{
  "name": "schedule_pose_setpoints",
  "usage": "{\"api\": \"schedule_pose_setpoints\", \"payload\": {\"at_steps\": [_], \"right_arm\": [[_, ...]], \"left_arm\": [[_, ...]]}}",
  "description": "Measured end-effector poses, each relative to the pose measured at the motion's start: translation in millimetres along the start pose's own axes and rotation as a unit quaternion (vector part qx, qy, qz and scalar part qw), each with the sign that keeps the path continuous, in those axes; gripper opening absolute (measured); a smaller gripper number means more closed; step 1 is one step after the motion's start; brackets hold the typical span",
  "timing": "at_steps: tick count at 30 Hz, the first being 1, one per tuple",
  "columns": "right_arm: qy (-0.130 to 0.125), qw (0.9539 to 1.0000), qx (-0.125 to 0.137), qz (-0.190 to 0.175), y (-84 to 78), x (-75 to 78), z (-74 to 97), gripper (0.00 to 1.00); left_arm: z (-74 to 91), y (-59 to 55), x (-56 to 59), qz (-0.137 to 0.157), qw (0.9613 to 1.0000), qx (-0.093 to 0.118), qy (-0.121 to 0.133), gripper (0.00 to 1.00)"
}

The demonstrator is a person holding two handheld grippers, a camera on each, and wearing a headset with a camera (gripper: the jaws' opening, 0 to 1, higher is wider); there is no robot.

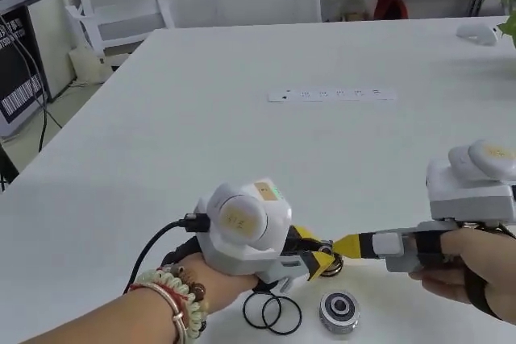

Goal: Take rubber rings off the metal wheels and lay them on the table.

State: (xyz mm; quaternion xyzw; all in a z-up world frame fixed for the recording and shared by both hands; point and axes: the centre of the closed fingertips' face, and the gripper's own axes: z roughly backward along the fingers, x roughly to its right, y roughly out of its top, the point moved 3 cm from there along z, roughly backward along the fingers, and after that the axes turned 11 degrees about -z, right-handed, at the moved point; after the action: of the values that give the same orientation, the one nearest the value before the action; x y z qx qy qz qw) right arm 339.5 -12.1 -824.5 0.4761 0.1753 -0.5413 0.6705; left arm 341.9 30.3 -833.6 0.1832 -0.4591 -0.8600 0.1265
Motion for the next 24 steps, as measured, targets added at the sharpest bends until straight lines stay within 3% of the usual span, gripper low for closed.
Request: {"api": "schedule_pose_setpoints", "payload": {"at_steps": [13,17,18,24], "right_arm": [[0.020,0.9997,-0.008,0.011,-0.3,-8.9,0.5,0.00],[0.018,0.9998,-0.002,0.007,1.0,-7.5,0.4,0.00],[0.027,0.9996,0.009,-0.008,4.0,-10.1,0.0,0.00],[0.008,0.9999,-0.001,0.012,1.6,-5.5,-0.1,0.00]], "left_arm": [[0.1,0.2,0.5,0.000,1.0000,0.003,-0.003,0.14],[0.2,0.1,1.2,-0.005,1.0000,0.005,-0.002,0.15],[0.2,-0.1,0.8,-0.004,1.0000,0.006,-0.002,0.15],[0.1,0.5,1.4,-0.007,1.0000,0.005,-0.001,0.15]]}}
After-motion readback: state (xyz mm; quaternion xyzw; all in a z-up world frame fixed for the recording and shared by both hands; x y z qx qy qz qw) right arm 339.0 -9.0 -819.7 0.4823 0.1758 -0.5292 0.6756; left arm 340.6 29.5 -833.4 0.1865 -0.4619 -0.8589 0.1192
